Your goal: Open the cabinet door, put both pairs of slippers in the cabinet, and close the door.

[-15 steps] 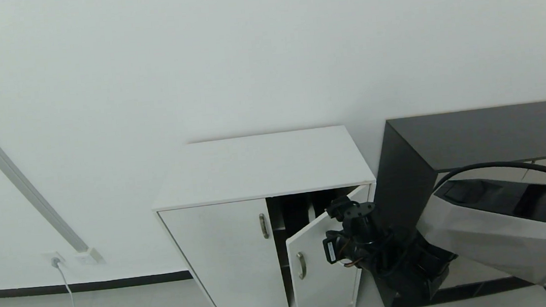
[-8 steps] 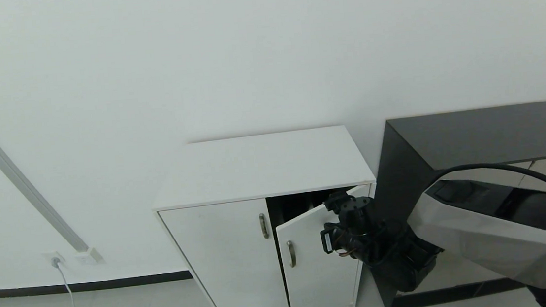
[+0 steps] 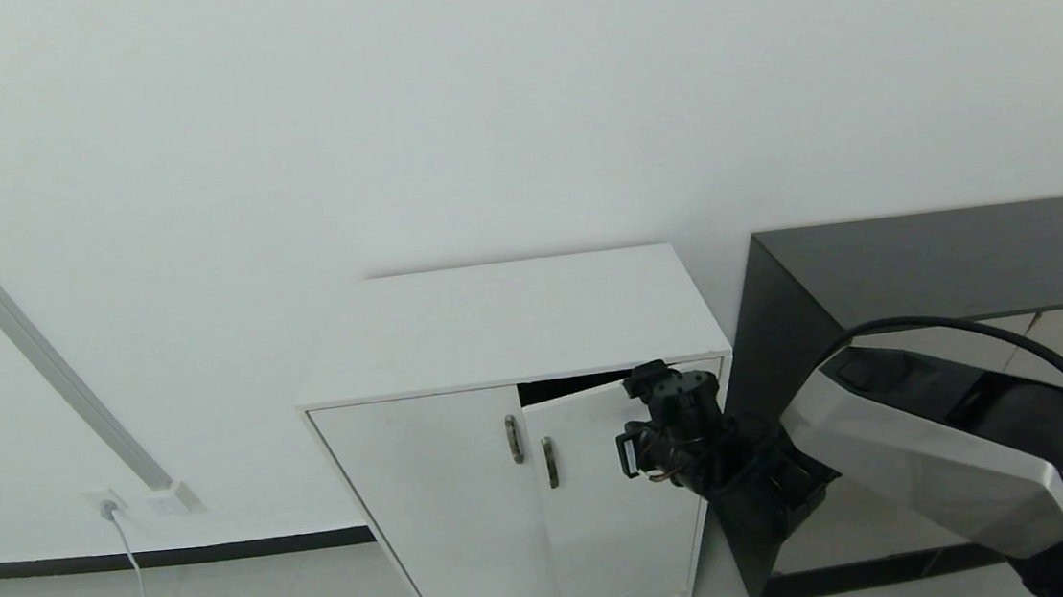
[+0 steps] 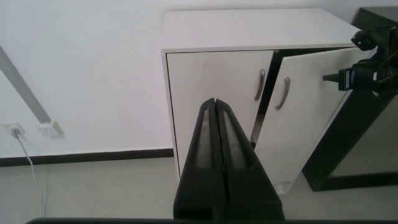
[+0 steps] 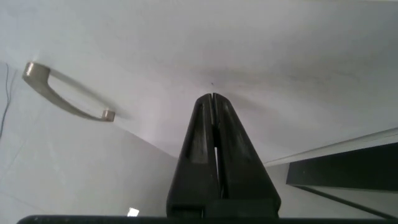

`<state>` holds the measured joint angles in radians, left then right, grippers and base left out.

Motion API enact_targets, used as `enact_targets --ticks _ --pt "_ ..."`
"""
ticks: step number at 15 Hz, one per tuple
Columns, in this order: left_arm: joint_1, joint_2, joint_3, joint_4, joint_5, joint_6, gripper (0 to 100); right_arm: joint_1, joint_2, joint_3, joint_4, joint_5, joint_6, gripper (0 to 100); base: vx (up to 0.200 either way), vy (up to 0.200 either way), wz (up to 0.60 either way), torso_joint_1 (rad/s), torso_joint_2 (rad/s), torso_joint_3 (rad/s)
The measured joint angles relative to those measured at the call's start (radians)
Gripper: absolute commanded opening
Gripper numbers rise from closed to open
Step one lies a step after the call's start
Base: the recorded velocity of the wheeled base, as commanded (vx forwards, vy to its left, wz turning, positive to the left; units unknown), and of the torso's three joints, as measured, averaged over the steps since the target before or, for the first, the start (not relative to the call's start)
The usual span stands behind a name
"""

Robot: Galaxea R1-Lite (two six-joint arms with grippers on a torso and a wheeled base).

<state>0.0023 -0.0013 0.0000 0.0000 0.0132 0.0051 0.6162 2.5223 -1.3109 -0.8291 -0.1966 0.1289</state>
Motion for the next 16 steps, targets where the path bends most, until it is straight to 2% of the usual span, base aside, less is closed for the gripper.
enact_targets --ticks 16 --pt "0.000 0.000 0.000 0.000 0.000 0.001 0 -0.038 0.050 -0.133 0.070 0.000 0.000 0 0.000 0.000 0.00 0.000 0.00 0.000"
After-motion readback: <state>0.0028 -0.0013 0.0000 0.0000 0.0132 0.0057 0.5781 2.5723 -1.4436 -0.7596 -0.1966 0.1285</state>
